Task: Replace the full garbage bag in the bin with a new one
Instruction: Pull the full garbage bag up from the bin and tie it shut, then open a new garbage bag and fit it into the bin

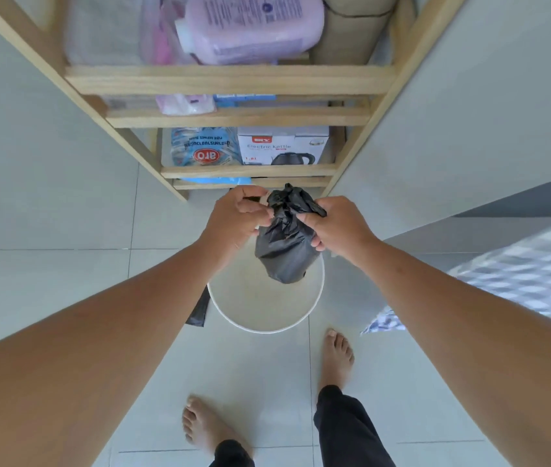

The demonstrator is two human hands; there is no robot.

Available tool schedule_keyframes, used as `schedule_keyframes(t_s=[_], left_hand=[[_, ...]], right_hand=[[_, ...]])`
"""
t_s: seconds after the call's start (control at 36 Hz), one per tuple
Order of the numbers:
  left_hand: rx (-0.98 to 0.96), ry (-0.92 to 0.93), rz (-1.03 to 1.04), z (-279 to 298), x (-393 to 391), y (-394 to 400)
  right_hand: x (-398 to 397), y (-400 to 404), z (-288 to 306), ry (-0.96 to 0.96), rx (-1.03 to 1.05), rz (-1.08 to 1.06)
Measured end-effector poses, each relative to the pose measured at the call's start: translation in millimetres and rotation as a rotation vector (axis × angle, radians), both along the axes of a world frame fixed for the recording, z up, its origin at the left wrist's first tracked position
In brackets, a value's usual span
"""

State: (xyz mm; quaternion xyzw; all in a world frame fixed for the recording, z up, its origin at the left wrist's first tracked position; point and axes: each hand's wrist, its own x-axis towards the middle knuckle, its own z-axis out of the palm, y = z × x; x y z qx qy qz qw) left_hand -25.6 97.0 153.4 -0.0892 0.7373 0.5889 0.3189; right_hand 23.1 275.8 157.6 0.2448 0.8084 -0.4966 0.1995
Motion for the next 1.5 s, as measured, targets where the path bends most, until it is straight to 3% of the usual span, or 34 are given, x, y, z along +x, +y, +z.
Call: schedule_keyframes(t_s=[0.19,0.42,0.67,0.83,0.92,1.03,1.14,1.28,1.5], left_hand=[[0.038,0.014,-0.237,32,-6,33],[-0.053,-0.007,-0.265,26,27,84],[-0.124,-0.135,-0.318,-31,72,122],[-0.107,-0.237,-0.356,-72,99,135],[-0.052,-0.411,-0.358,-101,111,146],[0.005,-0.490,-0.348,-121,122,170],[0.066,-0.600,-0.313,-130,132,197],[0.037,-0.571,-0.362,-139,133,214],[-0.163,-0.437,-0.326,-174,96,195]], right_hand=[[-7,30,41,0.134,0.117,-0.019],[18,61,45,0.126,0.329,0.082],[66,86,2,-0.091,0.253,0.112],[95,98,-57,-0.218,0.453,0.229],[102,106,-89,-0.301,0.532,0.197],[103,127,-102,-0.332,0.656,0.080],[106,152,-113,-0.377,0.709,0.108],[106,172,-125,-0.369,0.666,0.161],[103,174,-151,-0.277,0.570,0.231]])
